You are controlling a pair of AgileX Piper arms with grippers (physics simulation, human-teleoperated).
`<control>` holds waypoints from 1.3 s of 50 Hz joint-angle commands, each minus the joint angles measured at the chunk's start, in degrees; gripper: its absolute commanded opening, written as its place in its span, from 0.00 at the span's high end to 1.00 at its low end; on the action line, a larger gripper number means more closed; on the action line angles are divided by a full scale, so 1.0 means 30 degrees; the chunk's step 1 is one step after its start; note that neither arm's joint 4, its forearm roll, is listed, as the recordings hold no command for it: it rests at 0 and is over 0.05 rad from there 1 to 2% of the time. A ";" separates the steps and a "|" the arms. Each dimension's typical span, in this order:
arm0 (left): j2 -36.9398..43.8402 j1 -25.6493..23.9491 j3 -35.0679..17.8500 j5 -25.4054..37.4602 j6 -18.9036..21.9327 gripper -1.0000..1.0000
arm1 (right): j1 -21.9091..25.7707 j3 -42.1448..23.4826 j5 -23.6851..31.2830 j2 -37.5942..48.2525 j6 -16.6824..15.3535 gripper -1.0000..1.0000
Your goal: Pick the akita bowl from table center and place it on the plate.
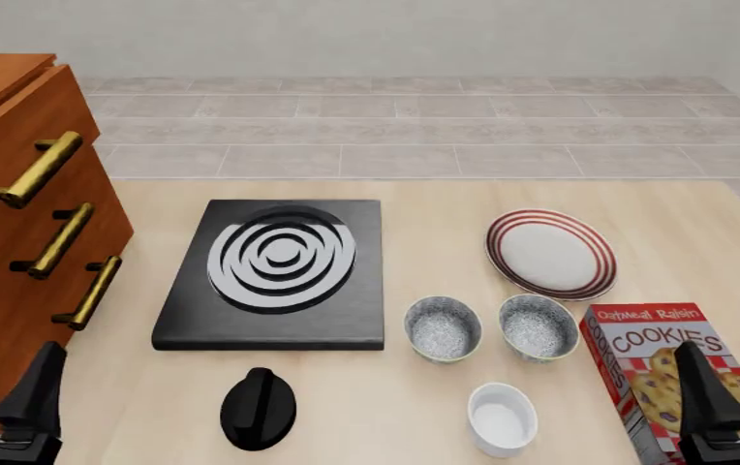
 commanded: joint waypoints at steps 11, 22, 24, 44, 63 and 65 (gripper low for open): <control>0.0000 -0.0661 -0.0010 0.0228 -0.0071 0.00 | -0.0299 -0.1240 0.0813 0.1163 0.0520 0.00; 0.0111 -0.1084 0.0006 0.0292 -0.0014 0.00 | 0.0034 -0.4468 0.2834 0.3049 0.0667 0.00; 0.0269 -0.1121 0.0011 0.0196 -0.0028 0.00 | 0.0234 -0.4851 0.2928 0.3709 0.0529 0.00; 0.0731 -0.1380 0.0006 0.0032 -0.0007 0.00 | 0.4030 -0.7445 0.3832 1.0659 -0.0022 0.00; 0.1490 -0.1701 0.0013 -0.0362 -0.0051 0.00 | 0.7030 -1.0416 0.5055 1.5129 -0.1911 0.00; 0.1647 -0.1776 0.0002 -0.0440 -0.0036 0.00 | 0.7758 -1.0928 0.5430 1.6335 -0.2545 0.00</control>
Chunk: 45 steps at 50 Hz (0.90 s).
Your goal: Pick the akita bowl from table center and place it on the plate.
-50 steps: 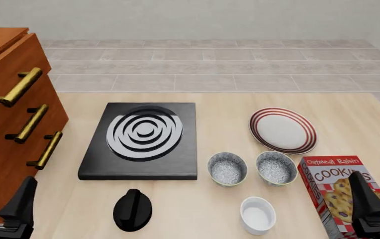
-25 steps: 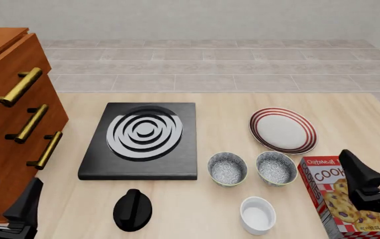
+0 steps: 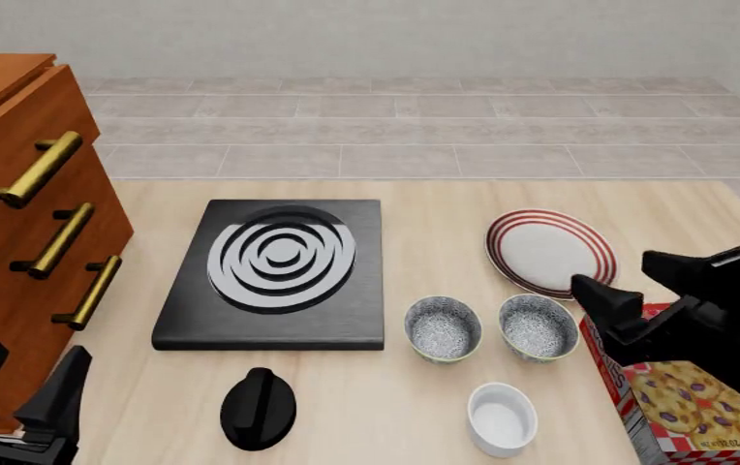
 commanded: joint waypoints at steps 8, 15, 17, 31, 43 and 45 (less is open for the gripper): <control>0.0847 -0.0311 -0.0003 -0.0464 -0.0083 0.00 | 0.2424 -0.3576 0.2049 0.5798 -0.3477 0.00; 0.1036 -0.0424 -0.0004 -0.0583 -0.0022 0.00 | 0.3832 -0.3956 0.2680 0.7678 -0.4297 0.00; 0.1024 -0.0407 -0.0006 -0.0555 -0.0040 0.00 | 0.3972 -0.3916 0.2731 0.7913 -0.4567 0.00; 0.1601 -0.0399 -0.0001 -0.1012 -0.0142 0.00 | 0.5283 -0.5212 0.4267 1.0421 -0.6962 0.00; 0.1190 -0.0440 -0.0003 -0.0708 -0.0081 0.00 | 0.4588 -0.5269 0.4152 1.2937 -0.9691 0.00; 0.1449 -0.0408 -0.0001 -0.0962 -0.0023 0.00 | 0.4551 -0.5327 0.4189 1.3100 -0.9975 0.00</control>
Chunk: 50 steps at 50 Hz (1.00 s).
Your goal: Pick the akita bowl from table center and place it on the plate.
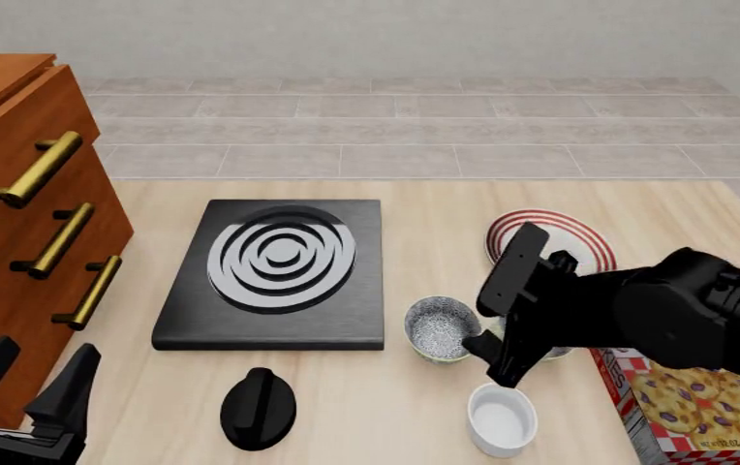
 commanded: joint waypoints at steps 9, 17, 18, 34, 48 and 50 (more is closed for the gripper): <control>0.0620 0.0036 0.0002 -0.0595 0.0060 0.00 | 0.0367 -0.1121 0.0335 0.3349 -0.2220 0.00; 0.0598 -0.0068 0.0000 -0.0563 0.0040 0.00 | 0.0533 -0.1618 0.0535 0.4164 -0.2705 0.00; 0.0605 -0.0077 0.0000 -0.0565 0.0042 0.00 | 0.0622 -0.1674 0.0558 0.4230 -0.2666 0.00; 0.0842 -0.0154 0.0000 -0.0717 -0.0008 0.00 | 0.1269 -0.2198 -0.0170 0.5767 -0.3265 0.00; 0.1034 -0.0179 0.0002 -0.0819 -0.0064 0.00 | 0.1525 -0.1864 -0.1278 0.7079 -0.2371 0.00; 0.1103 -0.0182 0.0002 -0.0876 -0.0064 0.00 | 0.1513 -0.1806 -0.1379 0.7130 -0.2261 0.00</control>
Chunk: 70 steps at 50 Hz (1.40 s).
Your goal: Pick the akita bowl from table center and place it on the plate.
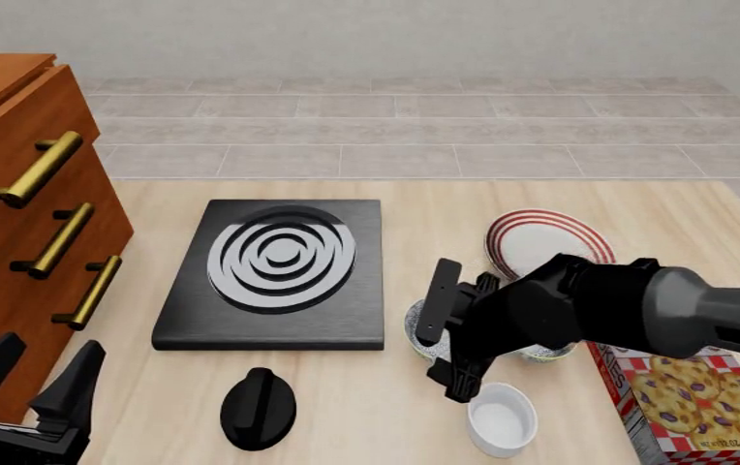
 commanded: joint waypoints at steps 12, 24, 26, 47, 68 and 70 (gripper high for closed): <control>0.0497 -0.0030 0.0002 -0.0332 -0.0063 0.00 | -0.0173 0.0932 -0.2120 0.1603 0.0816 0.00; 0.0341 -0.0144 -0.0001 -0.0151 -0.0005 0.00 | -0.0240 0.1186 -0.3123 0.2343 0.1277 0.00; 0.0338 -0.0165 -0.0001 -0.0143 0.0010 0.00 | -0.0205 0.1238 -0.3251 0.2450 0.1291 0.00; 0.0496 -0.0294 0.0001 -0.0190 0.0042 0.00 | -0.0187 0.1178 -0.3778 0.3326 0.1496 0.00; 0.0664 -0.0434 0.0001 -0.0323 -0.0022 0.00 | 0.0644 0.0381 -0.2254 0.1253 0.0698 1.00; 0.0546 -0.0450 -0.0002 -0.0202 -0.0028 0.00 | 0.0489 0.0236 -0.2032 0.1017 0.0739 1.00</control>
